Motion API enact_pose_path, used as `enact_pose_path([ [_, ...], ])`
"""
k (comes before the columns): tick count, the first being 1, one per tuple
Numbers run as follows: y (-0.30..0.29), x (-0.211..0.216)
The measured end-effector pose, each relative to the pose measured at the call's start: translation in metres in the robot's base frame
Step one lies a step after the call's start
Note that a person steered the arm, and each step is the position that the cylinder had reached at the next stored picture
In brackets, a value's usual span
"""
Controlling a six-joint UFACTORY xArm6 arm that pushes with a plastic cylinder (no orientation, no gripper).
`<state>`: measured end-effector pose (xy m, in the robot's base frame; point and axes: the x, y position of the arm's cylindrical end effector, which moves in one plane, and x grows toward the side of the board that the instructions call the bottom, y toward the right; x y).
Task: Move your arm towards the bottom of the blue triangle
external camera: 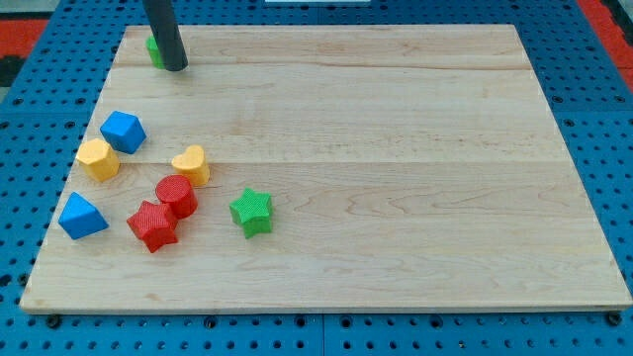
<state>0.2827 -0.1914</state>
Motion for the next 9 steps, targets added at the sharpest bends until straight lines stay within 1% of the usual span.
enact_pose_path([
  [1,0.026,0.015],
  [2,0.035,0.049],
  [3,0.136,0.052],
  [4,0.224,0.077],
  [5,0.26,0.125],
  [6,0.26,0.198],
  [7,0.251,0.238],
  [8,0.173,0.286],
  [9,0.079,0.322],
])
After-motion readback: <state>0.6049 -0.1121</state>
